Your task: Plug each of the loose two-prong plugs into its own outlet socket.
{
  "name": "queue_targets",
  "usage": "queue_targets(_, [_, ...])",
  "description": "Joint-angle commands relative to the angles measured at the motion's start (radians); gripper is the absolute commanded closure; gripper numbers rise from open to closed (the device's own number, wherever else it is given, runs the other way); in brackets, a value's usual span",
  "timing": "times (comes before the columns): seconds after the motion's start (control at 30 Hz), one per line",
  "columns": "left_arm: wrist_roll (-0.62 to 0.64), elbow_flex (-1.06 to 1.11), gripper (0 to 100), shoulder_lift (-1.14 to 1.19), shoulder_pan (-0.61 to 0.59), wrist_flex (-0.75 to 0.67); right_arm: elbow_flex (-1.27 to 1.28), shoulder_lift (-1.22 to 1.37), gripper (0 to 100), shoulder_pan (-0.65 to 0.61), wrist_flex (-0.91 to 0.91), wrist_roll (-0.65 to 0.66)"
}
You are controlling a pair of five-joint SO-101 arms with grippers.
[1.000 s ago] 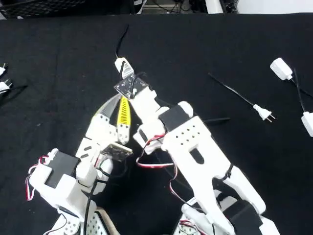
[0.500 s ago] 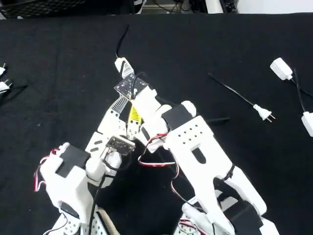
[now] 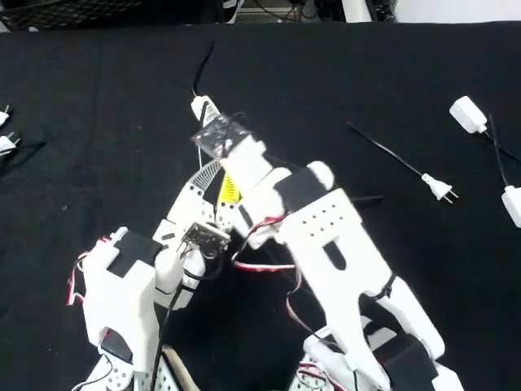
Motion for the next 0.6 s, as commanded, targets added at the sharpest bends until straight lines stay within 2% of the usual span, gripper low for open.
queue_targets(0.0, [0.009, -0.051, 97, -0.074, -0.044, -0.035, -0.028, -0.038, 98.7, 0.091, -0.018, 0.044])
queue_targets(0.2, [0.017, 0.061, 97, -0.189, -0.056, -0.003, -0.019, -0.004, 98.7, 0.193, -0.044, 0.046])
queue_targets(0.37, [0.025, 0.104, 97, -0.279, -0.045, 0.218, -0.021, 0.09, 98.7, 0.189, -0.051, -0.008])
queue_targets(0.57, [0.195, 0.159, 97, -0.503, 0.024, 0.428, -0.041, 0.154, 98.7, 0.189, -0.052, 0.0])
